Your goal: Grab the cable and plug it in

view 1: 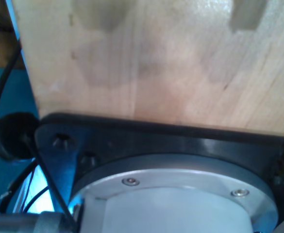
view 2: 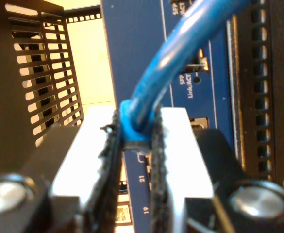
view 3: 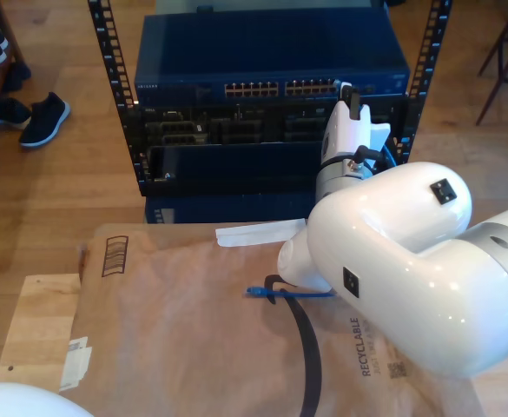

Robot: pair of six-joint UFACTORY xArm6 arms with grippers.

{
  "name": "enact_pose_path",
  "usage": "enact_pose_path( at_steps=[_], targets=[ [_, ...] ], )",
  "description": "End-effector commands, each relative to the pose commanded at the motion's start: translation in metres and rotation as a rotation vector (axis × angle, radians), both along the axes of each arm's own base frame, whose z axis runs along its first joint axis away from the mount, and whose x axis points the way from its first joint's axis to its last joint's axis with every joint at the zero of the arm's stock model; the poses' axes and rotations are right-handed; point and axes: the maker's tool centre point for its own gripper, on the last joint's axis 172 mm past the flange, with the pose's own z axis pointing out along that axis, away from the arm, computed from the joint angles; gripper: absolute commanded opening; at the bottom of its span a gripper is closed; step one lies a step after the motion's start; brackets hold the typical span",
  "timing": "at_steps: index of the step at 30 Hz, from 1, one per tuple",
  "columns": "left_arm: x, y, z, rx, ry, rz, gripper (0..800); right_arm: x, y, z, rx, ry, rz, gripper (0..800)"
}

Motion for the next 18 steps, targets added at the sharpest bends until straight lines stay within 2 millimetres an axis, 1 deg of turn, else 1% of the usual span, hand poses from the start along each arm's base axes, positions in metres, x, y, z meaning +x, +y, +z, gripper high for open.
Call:
enact_pose_path(
  at_steps=[10,18],
  targets=[
    [0.0,0.0,0.0,0.0,0.0,0.0,799,0.0003,0.0009,-0.0028,-0.001,0.003,0.0,0],
    [0.0,0.0,0.0,0.0,0.0,0.0,799,0.0011,0.0013,-0.0012,0.0,0.001,0.0,0]
  ],
)
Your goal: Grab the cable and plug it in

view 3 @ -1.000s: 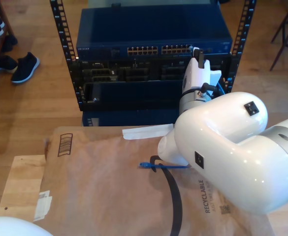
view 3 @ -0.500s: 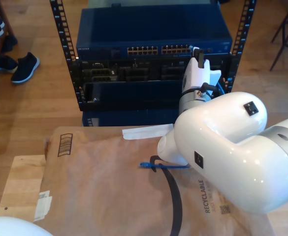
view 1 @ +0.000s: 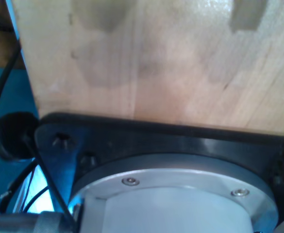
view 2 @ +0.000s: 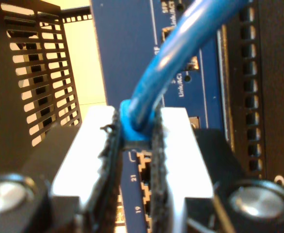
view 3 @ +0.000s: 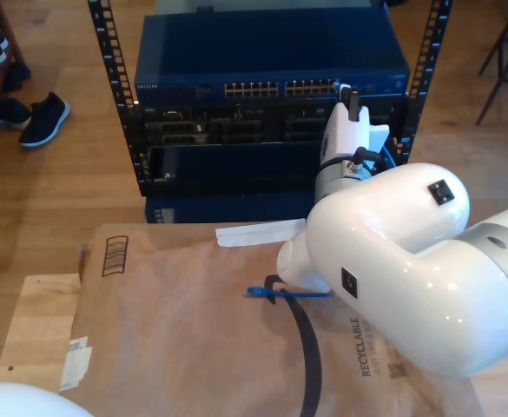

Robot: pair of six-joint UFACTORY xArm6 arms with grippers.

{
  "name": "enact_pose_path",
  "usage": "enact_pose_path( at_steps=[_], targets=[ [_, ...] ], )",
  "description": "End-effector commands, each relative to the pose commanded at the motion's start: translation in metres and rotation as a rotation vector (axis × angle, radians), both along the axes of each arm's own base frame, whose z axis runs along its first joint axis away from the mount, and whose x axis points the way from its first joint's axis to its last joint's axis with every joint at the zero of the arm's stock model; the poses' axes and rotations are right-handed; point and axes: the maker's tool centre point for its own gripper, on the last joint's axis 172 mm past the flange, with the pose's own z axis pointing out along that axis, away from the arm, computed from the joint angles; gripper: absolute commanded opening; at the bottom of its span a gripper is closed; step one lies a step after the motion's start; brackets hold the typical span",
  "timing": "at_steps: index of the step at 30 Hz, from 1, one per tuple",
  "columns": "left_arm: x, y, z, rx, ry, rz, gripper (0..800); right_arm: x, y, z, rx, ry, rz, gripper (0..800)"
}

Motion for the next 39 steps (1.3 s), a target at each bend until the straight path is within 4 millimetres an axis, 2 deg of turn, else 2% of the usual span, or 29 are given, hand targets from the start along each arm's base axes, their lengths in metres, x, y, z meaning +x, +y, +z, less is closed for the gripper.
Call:
enact_pose_path(
  at_steps=[34,39],
  targets=[
    [0.0001,-0.0008,-0.0003,-0.002,0.0,0.0,799,0.001,0.0001,-0.0019,0.001,0.003,-0.001,0],
    [0.0001,-0.0008,-0.0003,-0.002,0.0,0.0,799,0.0047,0.0035,0.0053,0.01,-0.011,0.004,0]
  ],
)
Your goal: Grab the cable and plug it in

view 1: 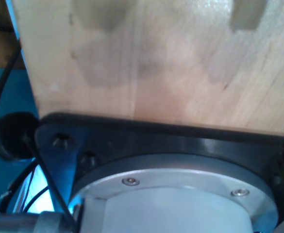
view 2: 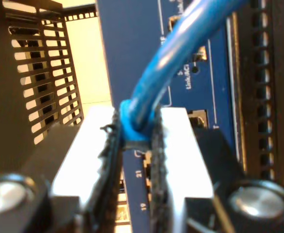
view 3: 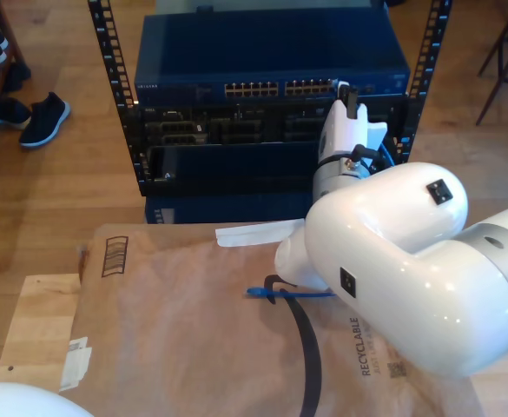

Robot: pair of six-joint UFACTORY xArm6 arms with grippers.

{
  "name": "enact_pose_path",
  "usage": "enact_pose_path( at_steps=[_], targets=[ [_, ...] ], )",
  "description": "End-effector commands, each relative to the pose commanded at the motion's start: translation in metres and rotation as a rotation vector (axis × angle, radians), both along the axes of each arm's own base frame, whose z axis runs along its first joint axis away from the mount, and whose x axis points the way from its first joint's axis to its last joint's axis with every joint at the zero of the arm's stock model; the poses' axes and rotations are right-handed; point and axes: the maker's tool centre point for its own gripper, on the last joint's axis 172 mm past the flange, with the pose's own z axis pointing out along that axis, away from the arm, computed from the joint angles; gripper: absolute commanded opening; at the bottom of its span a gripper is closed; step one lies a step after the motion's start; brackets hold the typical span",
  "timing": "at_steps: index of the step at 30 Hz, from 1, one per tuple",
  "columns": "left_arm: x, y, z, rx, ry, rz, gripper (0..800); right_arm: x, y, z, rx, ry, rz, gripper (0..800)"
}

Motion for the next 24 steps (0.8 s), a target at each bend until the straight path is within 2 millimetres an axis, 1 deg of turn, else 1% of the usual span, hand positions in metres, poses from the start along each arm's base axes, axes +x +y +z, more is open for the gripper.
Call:
enact_pose_path(
  at_steps=[10,12,14,17,20,24],
  targets=[
    [0.0,0.001,0.0,0.002,0.0,0.0,799,0.0,0.002,-0.003,0.0,0.006,0.003,0],
    [0.0,0.001,0.0,0.002,0.0,0.0,799,0.0,0.004,-0.003,0.0,0.006,0.006,0],
    [0.0,0.0,0.0,0.002,0.0,0.0,799,-0.002,0.012,-0.003,0.0,0.006,0.018,0],
    [0.0,0.001,0.0,0.002,0.0,0.0,799,-0.003,0.016,-0.005,-0.002,0.009,0.024,0],
    [0.0,0.001,0.0,0.002,0.0,0.0,799,-0.003,0.017,-0.005,-0.002,0.009,0.026,0],
    [0.0,0.001,0.0,0.002,0.0,0.0,799,-0.003,0.017,-0.011,-0.004,0.017,0.026,0]
  ],
)
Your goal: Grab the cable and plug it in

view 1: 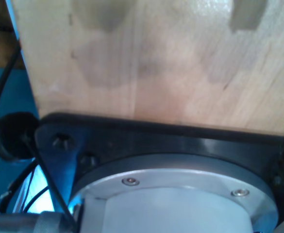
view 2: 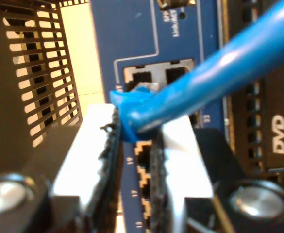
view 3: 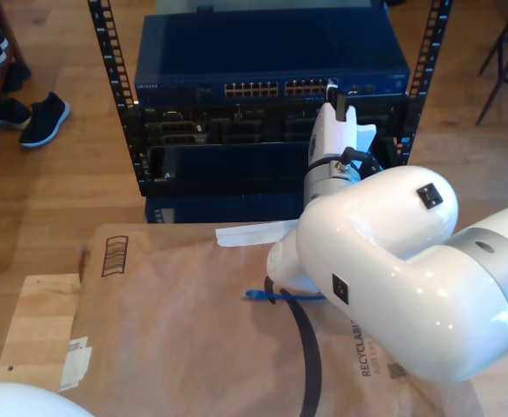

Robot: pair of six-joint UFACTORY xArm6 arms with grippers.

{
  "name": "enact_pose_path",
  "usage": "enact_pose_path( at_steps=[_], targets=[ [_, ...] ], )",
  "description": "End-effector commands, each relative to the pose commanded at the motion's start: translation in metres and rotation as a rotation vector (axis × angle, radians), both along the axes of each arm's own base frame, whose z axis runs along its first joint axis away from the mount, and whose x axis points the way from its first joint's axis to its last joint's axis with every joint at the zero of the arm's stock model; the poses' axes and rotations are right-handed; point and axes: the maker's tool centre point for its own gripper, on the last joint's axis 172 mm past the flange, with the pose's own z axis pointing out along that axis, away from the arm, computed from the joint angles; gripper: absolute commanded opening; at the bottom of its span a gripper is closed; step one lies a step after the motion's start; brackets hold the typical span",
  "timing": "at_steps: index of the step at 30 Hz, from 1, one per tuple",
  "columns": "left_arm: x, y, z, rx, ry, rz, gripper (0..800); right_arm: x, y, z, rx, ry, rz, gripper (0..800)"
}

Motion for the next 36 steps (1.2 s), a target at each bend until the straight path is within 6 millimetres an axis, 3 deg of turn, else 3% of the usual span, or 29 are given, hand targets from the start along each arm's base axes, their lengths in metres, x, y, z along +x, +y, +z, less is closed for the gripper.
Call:
enact_pose_path(
  at_steps=[36],
  targets=[
    [0.0,0.0,0.0,0.002,0.0,0.0,799,0.0,-0.006,0.007,0.008,-0.008,-0.006,0]
  ],
)
